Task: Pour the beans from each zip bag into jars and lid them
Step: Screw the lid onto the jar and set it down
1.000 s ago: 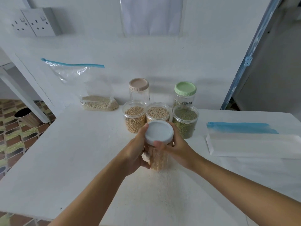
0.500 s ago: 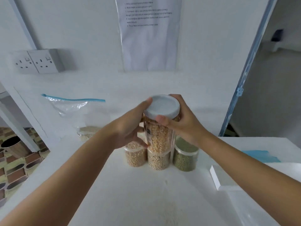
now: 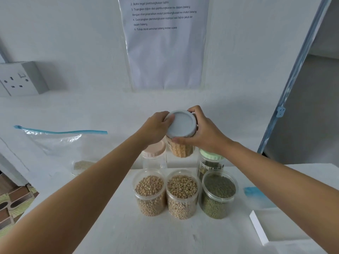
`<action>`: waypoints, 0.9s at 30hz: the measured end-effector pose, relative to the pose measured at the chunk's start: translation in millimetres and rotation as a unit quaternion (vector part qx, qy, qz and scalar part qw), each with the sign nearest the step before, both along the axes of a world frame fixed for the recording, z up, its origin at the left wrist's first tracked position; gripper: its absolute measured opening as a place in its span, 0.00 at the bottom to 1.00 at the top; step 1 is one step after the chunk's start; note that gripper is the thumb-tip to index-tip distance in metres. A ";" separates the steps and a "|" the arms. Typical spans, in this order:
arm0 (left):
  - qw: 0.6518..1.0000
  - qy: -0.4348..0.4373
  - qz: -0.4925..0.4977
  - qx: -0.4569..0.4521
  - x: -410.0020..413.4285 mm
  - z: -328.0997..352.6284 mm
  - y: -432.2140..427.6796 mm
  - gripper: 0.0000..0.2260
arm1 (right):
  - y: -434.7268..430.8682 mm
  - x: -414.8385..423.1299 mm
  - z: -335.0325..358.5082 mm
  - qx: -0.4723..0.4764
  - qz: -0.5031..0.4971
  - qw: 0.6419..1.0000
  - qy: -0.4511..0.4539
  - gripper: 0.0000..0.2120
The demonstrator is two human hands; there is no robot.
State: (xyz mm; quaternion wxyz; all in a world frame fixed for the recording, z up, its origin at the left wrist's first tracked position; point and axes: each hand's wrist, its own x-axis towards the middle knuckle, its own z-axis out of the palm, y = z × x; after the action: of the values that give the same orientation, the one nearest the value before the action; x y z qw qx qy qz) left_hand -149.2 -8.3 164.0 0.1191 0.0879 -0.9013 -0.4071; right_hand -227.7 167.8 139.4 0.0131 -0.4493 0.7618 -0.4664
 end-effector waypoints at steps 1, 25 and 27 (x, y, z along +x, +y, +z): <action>1.000 -0.011 0.004 -0.028 -6.8 -6.4 -4.0 0.19 | -2.1 -5.7 -5.5 0.015 -0.006 1.000 0.005 0.39; 0.988 -0.032 0.028 -0.146 -10.2 -70.9 -22.0 0.15 | -10.0 -27.6 -49.8 0.331 -0.070 0.935 0.109 0.45; 0.989 0.022 0.055 -0.135 4.6 -72.3 -25.8 0.15 | -9.3 -21.4 -44.7 0.345 -0.065 0.930 0.106 0.53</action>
State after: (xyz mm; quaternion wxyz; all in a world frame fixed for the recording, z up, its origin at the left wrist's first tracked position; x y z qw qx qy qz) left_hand -144.6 -34.1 91.7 0.1716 0.1112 -0.9390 -0.2765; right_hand -249.1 158.5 94.6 0.0556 -0.4132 0.9004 -0.1241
